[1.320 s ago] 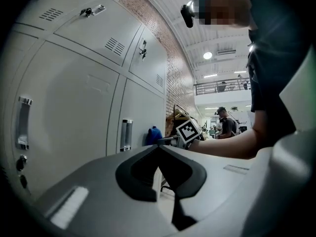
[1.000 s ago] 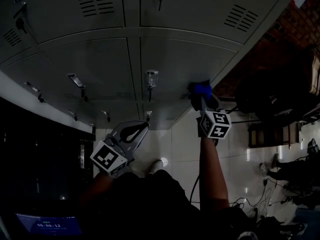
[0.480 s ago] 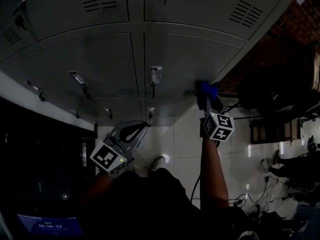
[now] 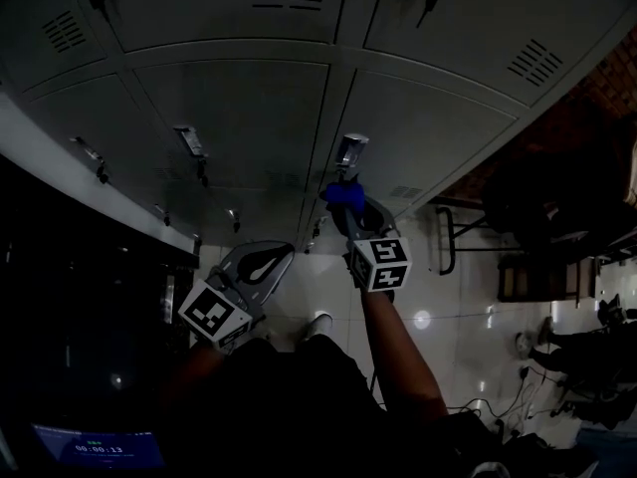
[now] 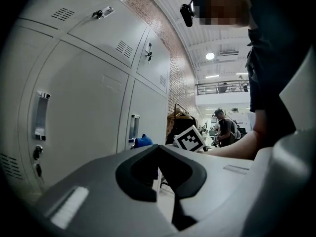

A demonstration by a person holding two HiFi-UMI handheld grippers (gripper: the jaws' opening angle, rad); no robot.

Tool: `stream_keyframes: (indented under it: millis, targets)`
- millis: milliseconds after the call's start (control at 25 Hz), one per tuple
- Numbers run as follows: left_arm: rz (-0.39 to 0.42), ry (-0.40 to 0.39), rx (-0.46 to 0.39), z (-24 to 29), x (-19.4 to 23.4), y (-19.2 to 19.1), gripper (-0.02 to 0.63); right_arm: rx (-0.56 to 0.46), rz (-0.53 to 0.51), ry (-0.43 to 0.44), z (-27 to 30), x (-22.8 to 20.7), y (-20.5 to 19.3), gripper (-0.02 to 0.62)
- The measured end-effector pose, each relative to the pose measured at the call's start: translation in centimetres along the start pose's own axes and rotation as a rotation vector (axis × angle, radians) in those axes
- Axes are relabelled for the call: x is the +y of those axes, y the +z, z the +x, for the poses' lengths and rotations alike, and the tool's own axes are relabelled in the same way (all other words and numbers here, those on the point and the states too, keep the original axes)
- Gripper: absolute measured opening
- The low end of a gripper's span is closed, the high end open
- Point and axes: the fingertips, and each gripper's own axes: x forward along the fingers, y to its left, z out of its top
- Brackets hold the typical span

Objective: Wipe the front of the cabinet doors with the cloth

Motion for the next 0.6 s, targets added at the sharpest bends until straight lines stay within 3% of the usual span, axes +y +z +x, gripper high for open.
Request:
stream_keyframes:
  millis: [280, 600]
  targets:
    - [0.002, 0.071, 0.005, -3.2, 2.2, -0.3, 0.000, 0.014, 0.049, 0.012, 3.4, 0.7, -1.2, 0.084]
    - [-0.001, 0.087, 0.023, -3.2, 2.3, -0.5, 0.000, 0.014, -0.006, 0.008, 3.9, -0.7, -2.1, 0.084]
